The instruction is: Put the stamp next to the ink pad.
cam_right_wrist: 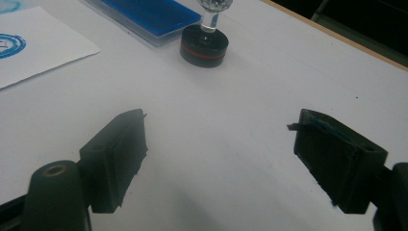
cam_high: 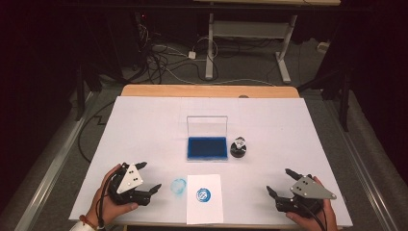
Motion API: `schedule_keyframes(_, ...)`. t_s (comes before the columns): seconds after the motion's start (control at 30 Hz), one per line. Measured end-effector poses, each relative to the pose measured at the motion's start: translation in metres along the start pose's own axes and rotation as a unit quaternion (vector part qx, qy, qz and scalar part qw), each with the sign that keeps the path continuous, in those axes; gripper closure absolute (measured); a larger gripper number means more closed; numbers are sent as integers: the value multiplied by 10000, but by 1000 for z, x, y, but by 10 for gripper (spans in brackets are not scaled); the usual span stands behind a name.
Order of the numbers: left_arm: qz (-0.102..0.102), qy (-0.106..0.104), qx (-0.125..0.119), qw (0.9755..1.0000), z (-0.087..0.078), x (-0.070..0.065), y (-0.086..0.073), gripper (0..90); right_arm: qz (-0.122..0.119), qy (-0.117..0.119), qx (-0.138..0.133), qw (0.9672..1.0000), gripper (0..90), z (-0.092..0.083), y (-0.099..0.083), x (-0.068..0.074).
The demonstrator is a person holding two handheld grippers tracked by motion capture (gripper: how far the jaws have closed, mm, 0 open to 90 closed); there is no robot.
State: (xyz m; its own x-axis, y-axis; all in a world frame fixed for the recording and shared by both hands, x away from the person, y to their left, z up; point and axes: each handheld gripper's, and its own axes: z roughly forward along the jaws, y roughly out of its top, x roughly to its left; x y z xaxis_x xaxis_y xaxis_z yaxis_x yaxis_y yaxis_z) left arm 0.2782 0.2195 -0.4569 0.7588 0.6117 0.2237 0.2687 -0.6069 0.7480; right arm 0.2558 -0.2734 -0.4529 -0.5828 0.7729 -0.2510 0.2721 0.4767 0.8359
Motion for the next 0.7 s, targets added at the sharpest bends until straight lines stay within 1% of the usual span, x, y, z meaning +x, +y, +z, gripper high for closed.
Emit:
schedule_keyframes(0.07, 0, -2, -2, 10000, 1, -1, 1, 157, 9, -6, -46, 10000, 188, -1, 1, 0)
schedule_keyframes(0.3, -8, 58, 29, 10000, 1, -2, 2, 158, -11, 63, -44, 10000, 189, -1, 1, 4)
schedule_keyframes(0.5, -69, 98, 22, 9999, 0, -2, 1, 157, -88, 110, -91, 9999, 188, 1, 6, 8)
schedule_keyframes(0.53, -76, 92, 16, 9999, -1, -2, 0, 158, -73, 117, -96, 9999, 188, 1, 6, 9)
schedule_keyframes(0.6, -75, 113, 17, 9999, -1, -2, 0, 158, -139, 114, -100, 9998, 188, 1, 7, 9)
schedule_keyframes(0.7, -68, 104, 23, 9999, -1, -1, 0, 157, -117, 97, -136, 9998, 187, 1, 7, 8)
